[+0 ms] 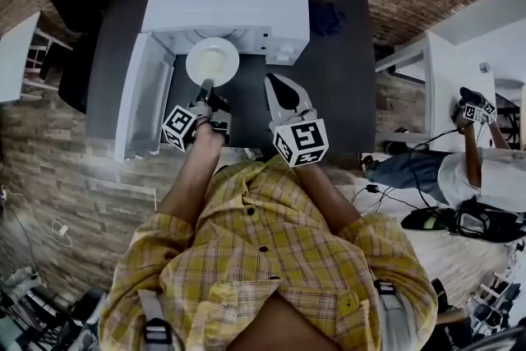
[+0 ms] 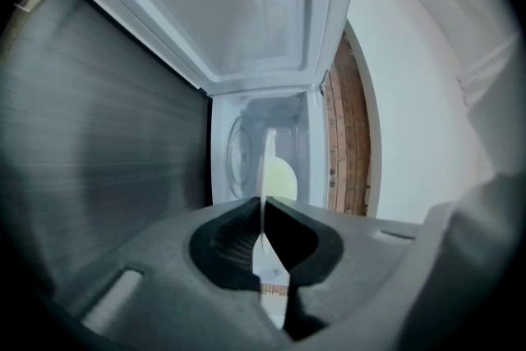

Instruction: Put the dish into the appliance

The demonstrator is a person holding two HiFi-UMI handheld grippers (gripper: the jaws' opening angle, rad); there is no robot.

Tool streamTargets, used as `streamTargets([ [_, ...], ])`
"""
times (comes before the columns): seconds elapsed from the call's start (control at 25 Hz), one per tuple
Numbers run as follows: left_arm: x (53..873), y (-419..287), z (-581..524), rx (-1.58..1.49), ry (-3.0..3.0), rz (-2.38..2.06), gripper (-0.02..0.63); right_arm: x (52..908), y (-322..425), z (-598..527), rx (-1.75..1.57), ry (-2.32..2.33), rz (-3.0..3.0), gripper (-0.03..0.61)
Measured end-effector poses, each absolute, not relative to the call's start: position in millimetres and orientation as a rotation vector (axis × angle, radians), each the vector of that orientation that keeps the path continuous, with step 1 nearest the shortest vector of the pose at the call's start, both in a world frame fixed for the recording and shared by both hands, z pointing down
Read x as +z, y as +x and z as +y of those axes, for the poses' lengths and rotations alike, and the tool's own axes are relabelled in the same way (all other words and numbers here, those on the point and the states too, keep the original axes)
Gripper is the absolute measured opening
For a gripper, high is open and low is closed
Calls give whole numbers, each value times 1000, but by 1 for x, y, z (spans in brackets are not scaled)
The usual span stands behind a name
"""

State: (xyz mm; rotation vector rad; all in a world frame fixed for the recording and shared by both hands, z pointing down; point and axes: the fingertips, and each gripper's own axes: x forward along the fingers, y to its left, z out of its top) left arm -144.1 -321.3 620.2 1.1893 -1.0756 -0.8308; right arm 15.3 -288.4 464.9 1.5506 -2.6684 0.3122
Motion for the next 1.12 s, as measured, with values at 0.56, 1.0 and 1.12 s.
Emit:
streamTargets([
  [0.56, 670, -147, -389, -810, 1128, -1129, 11, 478, 24, -303, 327, 1556, -2634, 3],
  [1.0, 692, -149, -411, -763, 1101, -1170, 12, 483, 35, -310, 330, 1582, -2602, 3],
  [1.12, 695, -147, -413, -766, 1092, -1172, 12, 483, 33, -311, 331, 1576, -2605, 3],
])
